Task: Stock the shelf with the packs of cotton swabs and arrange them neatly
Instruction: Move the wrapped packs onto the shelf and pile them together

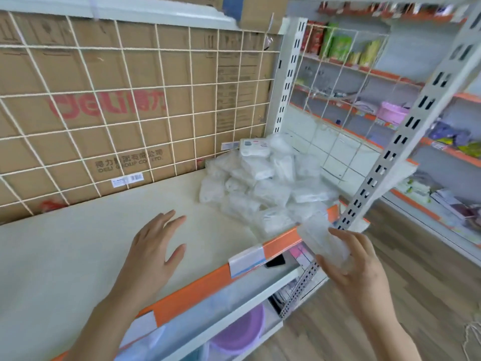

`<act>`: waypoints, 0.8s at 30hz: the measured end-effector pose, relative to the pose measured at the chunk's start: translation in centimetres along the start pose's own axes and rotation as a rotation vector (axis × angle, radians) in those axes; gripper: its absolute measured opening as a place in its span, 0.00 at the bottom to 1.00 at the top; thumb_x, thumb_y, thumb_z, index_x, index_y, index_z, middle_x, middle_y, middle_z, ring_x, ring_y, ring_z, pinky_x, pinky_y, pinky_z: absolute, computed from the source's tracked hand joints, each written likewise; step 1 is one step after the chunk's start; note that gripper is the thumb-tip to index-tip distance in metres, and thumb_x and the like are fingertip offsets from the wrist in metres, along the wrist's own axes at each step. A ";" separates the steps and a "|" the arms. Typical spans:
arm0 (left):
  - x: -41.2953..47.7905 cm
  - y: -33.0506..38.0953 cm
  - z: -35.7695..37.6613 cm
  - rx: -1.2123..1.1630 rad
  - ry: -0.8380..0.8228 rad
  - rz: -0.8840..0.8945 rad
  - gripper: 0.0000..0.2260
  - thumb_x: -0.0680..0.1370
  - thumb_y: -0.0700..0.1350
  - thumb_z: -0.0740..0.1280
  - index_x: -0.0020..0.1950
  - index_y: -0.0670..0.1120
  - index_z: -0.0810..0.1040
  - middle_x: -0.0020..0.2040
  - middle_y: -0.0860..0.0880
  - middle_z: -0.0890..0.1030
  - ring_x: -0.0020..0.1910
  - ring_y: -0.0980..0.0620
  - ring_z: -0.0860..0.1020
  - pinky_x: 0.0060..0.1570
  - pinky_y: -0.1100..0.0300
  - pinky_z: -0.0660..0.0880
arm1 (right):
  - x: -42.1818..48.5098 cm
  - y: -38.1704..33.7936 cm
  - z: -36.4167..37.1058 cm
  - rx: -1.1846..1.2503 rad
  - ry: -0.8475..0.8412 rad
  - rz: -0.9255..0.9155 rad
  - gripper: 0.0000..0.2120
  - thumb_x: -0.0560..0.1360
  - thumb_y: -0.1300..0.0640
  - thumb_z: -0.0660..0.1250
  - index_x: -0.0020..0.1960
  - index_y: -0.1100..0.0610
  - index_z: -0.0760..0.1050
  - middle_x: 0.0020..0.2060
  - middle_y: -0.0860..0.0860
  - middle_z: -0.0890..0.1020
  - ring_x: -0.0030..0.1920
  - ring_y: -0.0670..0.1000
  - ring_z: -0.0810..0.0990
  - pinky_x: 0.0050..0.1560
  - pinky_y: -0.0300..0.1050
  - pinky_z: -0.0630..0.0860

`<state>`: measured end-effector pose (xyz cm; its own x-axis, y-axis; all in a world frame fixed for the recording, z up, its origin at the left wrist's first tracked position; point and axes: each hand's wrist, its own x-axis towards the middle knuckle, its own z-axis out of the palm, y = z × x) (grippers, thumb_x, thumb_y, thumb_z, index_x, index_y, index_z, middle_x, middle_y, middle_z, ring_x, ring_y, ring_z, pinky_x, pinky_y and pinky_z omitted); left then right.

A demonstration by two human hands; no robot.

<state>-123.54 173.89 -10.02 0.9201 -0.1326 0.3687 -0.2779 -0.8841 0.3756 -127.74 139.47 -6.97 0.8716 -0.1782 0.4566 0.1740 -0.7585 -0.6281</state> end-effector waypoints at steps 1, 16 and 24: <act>0.1 0.8 0.7 0.001 -0.004 -0.005 0.25 0.75 0.57 0.54 0.68 0.48 0.72 0.68 0.47 0.72 0.67 0.48 0.66 0.62 0.49 0.66 | 0.2 0.8 -0.4 -0.002 -0.008 0.003 0.24 0.66 0.59 0.77 0.57 0.43 0.73 0.51 0.34 0.71 0.50 0.36 0.70 0.39 0.30 0.66; 5.3 2.3 8.5 0.034 -0.076 -0.150 0.26 0.73 0.57 0.54 0.61 0.44 0.78 0.63 0.42 0.76 0.61 0.41 0.75 0.60 0.48 0.69 | 6.4 4.8 0.0 -0.010 -0.085 0.024 0.21 0.69 0.52 0.74 0.60 0.46 0.73 0.54 0.38 0.71 0.49 0.34 0.71 0.43 0.25 0.67; 6.1 1.0 9.7 0.028 -0.030 -0.095 0.21 0.72 0.55 0.56 0.58 0.48 0.78 0.60 0.45 0.79 0.59 0.46 0.74 0.56 0.55 0.63 | 16.3 4.0 4.9 -0.020 -0.056 -0.050 0.20 0.73 0.54 0.71 0.64 0.53 0.72 0.57 0.46 0.72 0.56 0.45 0.72 0.43 0.34 0.66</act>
<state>-115.53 167.83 -15.61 0.9498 -0.0609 0.3069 -0.1820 -0.9053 0.3837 -110.63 136.60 -5.11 0.8865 -0.1049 0.4507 0.2091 -0.7780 -0.5924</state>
